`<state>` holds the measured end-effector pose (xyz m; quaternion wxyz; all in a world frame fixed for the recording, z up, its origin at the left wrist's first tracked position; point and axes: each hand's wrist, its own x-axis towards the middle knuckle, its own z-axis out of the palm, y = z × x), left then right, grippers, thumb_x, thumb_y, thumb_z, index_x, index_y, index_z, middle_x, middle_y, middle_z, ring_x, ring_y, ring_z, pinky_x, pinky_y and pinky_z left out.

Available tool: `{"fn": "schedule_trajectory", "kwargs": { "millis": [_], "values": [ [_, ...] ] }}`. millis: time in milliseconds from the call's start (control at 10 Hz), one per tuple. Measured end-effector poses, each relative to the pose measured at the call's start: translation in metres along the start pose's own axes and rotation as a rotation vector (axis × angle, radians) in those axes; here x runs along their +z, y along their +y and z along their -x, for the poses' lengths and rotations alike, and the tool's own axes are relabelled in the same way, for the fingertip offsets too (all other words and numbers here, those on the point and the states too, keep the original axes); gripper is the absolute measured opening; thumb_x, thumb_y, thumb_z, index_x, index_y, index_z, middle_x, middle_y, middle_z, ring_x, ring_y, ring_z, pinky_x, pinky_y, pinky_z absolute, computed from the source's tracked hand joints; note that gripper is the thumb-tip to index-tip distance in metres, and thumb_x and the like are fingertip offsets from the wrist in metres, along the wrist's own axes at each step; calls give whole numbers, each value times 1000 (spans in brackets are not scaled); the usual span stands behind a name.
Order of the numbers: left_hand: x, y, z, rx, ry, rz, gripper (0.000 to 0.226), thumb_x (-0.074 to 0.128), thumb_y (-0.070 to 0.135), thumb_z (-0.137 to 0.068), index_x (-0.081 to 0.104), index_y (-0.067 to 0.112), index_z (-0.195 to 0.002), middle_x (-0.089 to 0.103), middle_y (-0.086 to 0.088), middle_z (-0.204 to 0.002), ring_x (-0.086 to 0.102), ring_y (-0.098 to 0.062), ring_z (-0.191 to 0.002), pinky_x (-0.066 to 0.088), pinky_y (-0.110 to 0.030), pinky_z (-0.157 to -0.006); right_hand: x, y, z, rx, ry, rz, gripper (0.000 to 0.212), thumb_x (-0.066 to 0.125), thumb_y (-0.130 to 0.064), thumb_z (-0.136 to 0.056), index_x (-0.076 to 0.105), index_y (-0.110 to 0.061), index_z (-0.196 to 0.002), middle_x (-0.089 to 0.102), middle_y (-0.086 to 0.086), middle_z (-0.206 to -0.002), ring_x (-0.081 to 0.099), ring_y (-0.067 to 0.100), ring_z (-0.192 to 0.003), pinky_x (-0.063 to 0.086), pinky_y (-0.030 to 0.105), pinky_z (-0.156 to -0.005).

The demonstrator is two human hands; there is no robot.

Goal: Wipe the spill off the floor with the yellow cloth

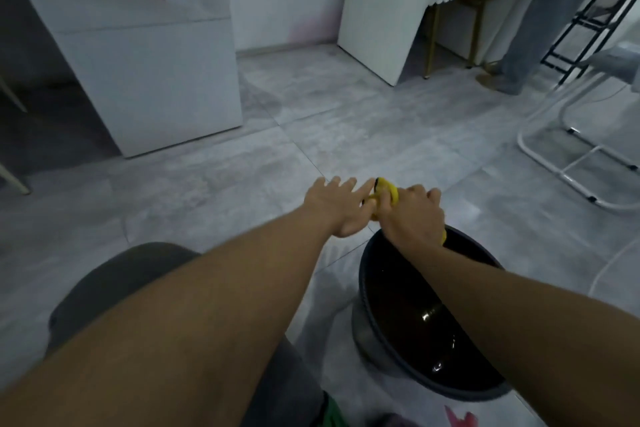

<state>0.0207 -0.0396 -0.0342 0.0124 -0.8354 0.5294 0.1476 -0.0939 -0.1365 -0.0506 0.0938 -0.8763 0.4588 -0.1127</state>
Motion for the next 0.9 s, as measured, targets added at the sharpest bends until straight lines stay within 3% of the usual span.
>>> {"fn": "schedule_trajectory", "kwargs": {
  "millis": [100, 200, 300, 500, 700, 900],
  "values": [
    [14, 4, 10, 1, -53, -22, 60, 7, 51, -103, -8, 32, -158, 4, -4, -169, 7, -31, -153, 6, -53, -122, 33, 6, 28, 48, -312, 30, 59, 41, -58, -100, 49, -22, -146, 31, 12, -158, 21, 40, -144, 34, 58, -109],
    [25, 2, 18, -31, -94, -12, 59, 7, 50, -103, -8, 32, -158, 3, -4, -169, 5, -30, -154, 3, -51, -122, 53, 5, 39, 86, -347, -79, 67, 50, -55, -98, 30, -29, -156, 6, 9, -168, 8, 41, -149, 34, 58, -111],
    [31, -3, 23, -67, -136, -13, 59, 8, 49, -104, -8, 31, -158, 1, -4, -169, 4, -29, -154, 2, -51, -123, 53, -1, 32, 109, -374, -69, 59, 51, -49, -99, 38, -28, -152, 2, 13, -169, 5, 43, -149, 30, 54, -113],
    [37, -4, 25, -72, -142, 11, 60, 7, 51, -104, -6, 31, -159, 3, -3, -169, 4, -29, -154, 4, -51, -122, 48, -11, 29, -15, -286, 74, 41, 38, -38, -107, 57, -14, -134, 25, 15, -164, 15, 43, -147, 29, 51, -115],
    [42, -9, 33, -100, -157, 2, 59, 7, 50, -104, -7, 31, -159, 2, -4, -169, 3, -30, -154, 2, -51, -123, 60, -18, 22, 59, -478, 230, 56, 44, -53, -99, 36, -34, -152, -8, 6, -172, -12, 46, -152, 19, 68, -115],
    [25, -16, 41, -125, -106, -1, 60, 8, 50, -104, -7, 31, -159, 1, -4, -169, 4, -33, -154, 3, -52, -123, 64, -30, 16, 80, -493, 296, 72, 32, -65, -98, 12, -37, -161, -24, 6, -170, -30, 50, -148, 12, 80, -110]
  ]
}}
